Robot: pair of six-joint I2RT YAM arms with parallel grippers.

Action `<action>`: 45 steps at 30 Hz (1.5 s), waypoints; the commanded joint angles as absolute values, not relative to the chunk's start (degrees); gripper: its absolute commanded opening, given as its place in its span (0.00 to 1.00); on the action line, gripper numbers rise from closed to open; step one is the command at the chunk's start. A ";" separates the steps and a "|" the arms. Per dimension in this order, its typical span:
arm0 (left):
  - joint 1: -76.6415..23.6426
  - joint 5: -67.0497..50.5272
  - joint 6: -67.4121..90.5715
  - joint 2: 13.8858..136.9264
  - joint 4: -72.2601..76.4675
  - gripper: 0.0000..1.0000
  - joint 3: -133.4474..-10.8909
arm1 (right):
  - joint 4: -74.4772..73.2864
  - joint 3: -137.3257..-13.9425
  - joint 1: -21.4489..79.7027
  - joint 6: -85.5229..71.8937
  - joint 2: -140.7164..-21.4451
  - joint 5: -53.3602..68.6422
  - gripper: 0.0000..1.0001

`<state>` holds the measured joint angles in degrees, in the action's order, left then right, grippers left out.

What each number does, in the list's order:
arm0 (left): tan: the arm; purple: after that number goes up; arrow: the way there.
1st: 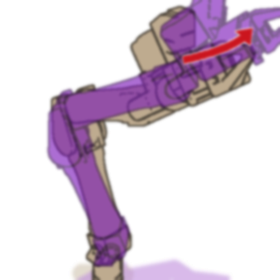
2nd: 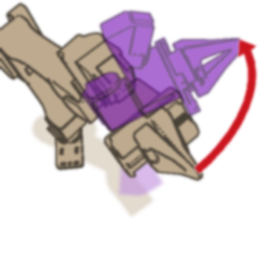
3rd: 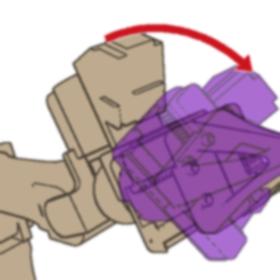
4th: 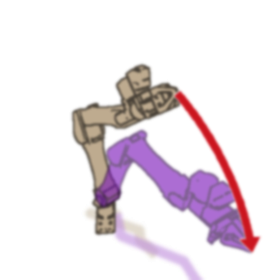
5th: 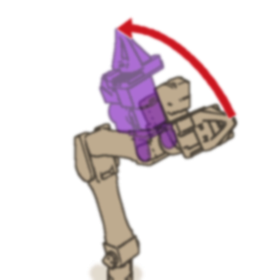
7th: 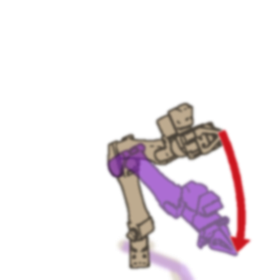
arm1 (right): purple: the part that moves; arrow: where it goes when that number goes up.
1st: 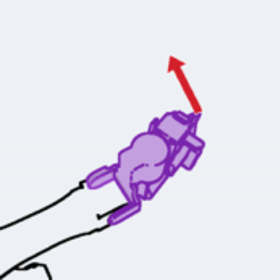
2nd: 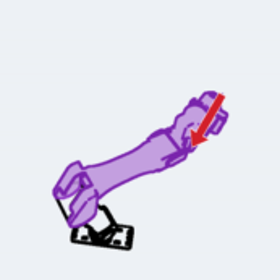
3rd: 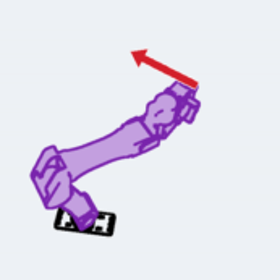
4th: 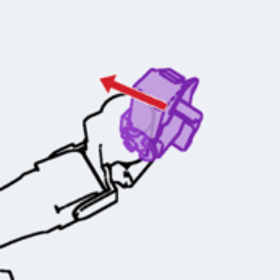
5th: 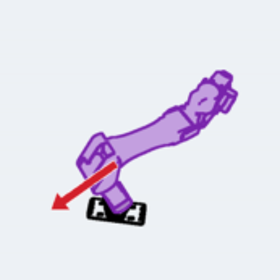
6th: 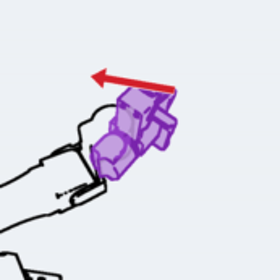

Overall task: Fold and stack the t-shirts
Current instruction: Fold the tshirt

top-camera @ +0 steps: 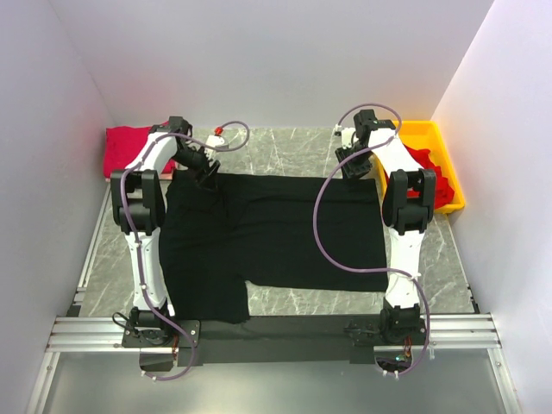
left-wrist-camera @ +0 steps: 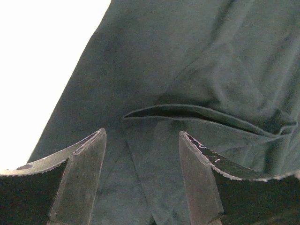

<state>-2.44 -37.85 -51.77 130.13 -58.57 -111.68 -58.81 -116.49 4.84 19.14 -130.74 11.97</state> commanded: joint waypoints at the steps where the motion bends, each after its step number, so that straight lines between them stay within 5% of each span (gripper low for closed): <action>1: -2.46 -42.88 -60.64 128.85 -61.43 0.68 -111.71 | -59.06 -115.93 4.75 19.95 -126.47 12.13 0.45; 23: -3.08 -45.97 -65.03 128.14 -50.89 0.64 -104.50 | -60.56 -117.86 4.48 20.39 -127.70 11.69 0.45; 26: -3.08 -46.32 -65.91 128.85 -52.03 0.49 -105.82 | -60.82 -117.69 4.48 20.39 -127.62 11.51 0.45; 27: -3.08 -46.58 -66.09 128.50 -52.47 0.35 -106.08 | -60.56 -117.51 4.57 20.39 -127.44 11.51 0.44; 30: -3.08 -47.11 -66.71 125.35 -51.68 0.16 -103.11 | -60.29 -116.63 4.39 20.30 -126.83 11.43 0.45; 33: -2.99 -46.67 -69.43 122.10 -54.04 0.03 -100.91 | -60.29 -116.19 4.40 20.39 -126.48 11.16 0.44; 45: -0.88 -45.10 -78.92 104.69 -61.61 0.01 -81.15 | -61.08 -114.87 4.31 21.27 -125.33 10.64 0.43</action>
